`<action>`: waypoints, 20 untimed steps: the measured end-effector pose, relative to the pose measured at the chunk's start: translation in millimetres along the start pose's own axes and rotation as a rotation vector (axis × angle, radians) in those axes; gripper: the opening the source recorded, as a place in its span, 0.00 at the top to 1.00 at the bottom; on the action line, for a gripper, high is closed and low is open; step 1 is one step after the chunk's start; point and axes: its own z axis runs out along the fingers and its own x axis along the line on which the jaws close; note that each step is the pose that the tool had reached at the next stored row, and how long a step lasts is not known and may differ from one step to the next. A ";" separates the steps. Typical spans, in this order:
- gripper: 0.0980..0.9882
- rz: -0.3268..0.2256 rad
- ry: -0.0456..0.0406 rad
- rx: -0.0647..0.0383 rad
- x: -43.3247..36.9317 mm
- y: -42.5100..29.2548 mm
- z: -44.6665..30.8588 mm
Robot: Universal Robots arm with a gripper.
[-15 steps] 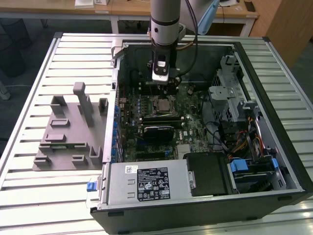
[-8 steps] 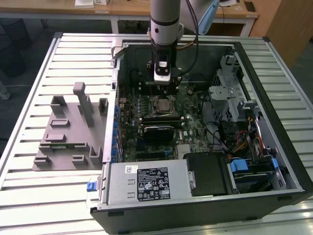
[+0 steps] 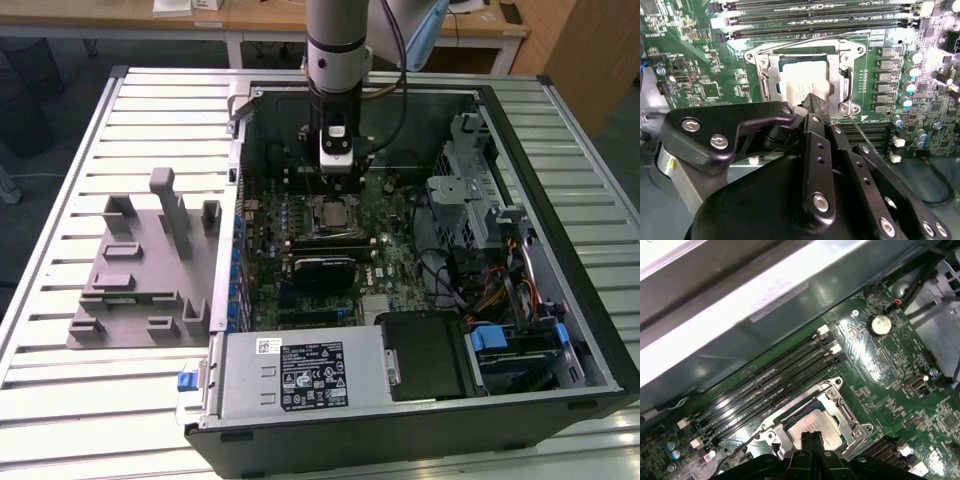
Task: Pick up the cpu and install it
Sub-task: 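Close the cpu cover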
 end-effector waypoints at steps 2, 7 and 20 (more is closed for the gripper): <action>0.99 -0.023 0.0006 -0.001 0.1 0.0 0.0; 0.99 -0.083 0.0022 -0.005 0.1 -0.1 0.0; 0.99 -0.228 0.0060 -0.013 0.8 -0.5 -0.1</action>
